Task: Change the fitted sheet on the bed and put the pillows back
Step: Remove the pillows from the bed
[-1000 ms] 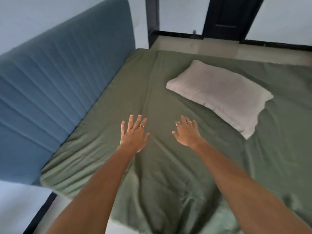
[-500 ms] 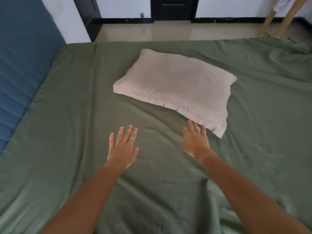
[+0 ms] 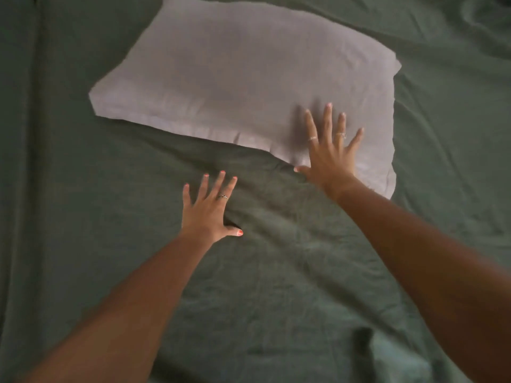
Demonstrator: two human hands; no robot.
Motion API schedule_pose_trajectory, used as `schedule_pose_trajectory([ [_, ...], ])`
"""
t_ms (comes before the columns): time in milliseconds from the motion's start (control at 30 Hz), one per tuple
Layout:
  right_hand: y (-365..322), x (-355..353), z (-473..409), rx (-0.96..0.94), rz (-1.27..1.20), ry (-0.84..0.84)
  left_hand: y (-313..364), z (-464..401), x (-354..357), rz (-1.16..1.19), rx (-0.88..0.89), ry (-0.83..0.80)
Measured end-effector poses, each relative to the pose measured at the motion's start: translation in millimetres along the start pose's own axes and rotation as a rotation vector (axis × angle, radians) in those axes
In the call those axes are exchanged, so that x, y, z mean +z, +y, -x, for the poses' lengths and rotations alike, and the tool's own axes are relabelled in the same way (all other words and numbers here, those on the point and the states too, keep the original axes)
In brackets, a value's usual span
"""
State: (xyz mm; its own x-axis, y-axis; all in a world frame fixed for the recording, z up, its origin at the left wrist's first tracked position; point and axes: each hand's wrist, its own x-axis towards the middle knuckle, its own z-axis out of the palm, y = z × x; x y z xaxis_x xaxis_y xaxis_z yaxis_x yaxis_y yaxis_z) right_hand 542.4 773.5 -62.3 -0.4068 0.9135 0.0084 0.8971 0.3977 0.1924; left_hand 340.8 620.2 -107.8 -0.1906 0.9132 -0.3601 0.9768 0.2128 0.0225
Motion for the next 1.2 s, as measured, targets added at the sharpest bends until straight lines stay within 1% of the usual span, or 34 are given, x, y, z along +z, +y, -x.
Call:
schedule_pose_trajectory([
  [100, -0.4, 15.5, -23.1, 0.048, 0.017, 0.004, -5.4, -14.9, 17.1, 0.136, -0.025, -0.115],
  [200, 0.2, 22.7, -37.7, 0.026, 0.039, 0.02, -9.2, -14.5, 24.1, 0.187, -0.016, -0.093],
  [267, 4.1, 17.1, -48.8, -0.021, 0.034, 0.03, -9.0, -14.3, 24.1, 0.187, -0.02, -0.084],
  [333, 8.3, 6.1, -54.8, -0.096, 0.059, 0.002, -7.4, -13.4, 23.2, 0.177, -0.032, -0.097],
  [467, 9.3, -27.4, -43.8, -0.239, 0.186, -0.038, 3.3, -9.4, 17.4, 0.067, -0.079, -0.079],
  [567, -5.5, -65.2, -8.5, -0.307, 0.195, -0.072, 15.9, 15.2, 6.9, 0.016, -0.081, -0.002],
  [667, -29.2, -106.7, 41.5, -0.334, 0.137, -0.165, 16.3, 63.0, 1.6, 0.079, -0.054, 0.205],
  [733, -53.8, -131.1, 91.3, -0.305, 0.017, -0.3, 7.6, 106.8, -3.3, 0.229, -0.143, 0.311],
  [800, -79.2, -149.7, 148.8, -0.214, -0.148, -0.456, -5.8, 152.0, -3.1, 0.386, -0.302, 0.373],
  [867, -103.4, -171.8, 218.9, -0.146, -0.258, -0.661, -22.8, 195.7, -2.9, 0.518, -0.477, 0.374],
  [900, -117.8, -175.2, 260.3, -0.143, -0.262, -0.724, -30.3, 216.3, -0.1, 0.602, -0.568, 0.354],
  [933, -129.2, -181.1, 298.7, -0.112, -0.267, -0.689, -36.7, 238.7, 3.8, 0.695, -0.638, 0.336],
  [967, -138.4, -177.9, 330.7, -0.065, -0.261, -0.528, -39.8, 256.5, 9.5, 0.799, -0.671, 0.326],
  [1000, -141.2, -182.1, 355.8, -0.026, -0.292, -0.619, -37.5, 276.2, 12.0, 0.918, -0.686, 0.292],
  [1033, -143.5, -176.8, 377.5, -0.035, -0.299, -0.719, -31.2, 293.7, 13.2, 1.037, -0.701, 0.227],
  [1067, -146.7, -161.0, 398.7, -0.106, -0.263, -0.788, -22.1, 308.2, 16.5, 1.15, -0.73, 0.157],
  [1133, -145.4, -137.8, 427.1, -0.2, -0.24, -0.763, -4.5, 325.5, 25.7, 1.312, -0.781, 0.067],
  [1167, -139.0, -144.3, 424.3, -0.254, -0.252, -0.753, 3.5, 327.9, 29.6, 1.365, -0.754, 0.049],
  [1200, -129.3, -150.8, 417.8, -0.328, -0.222, -0.786, 9.3, 327.9, 32.9, 1.39, -0.722, 0.044],
])
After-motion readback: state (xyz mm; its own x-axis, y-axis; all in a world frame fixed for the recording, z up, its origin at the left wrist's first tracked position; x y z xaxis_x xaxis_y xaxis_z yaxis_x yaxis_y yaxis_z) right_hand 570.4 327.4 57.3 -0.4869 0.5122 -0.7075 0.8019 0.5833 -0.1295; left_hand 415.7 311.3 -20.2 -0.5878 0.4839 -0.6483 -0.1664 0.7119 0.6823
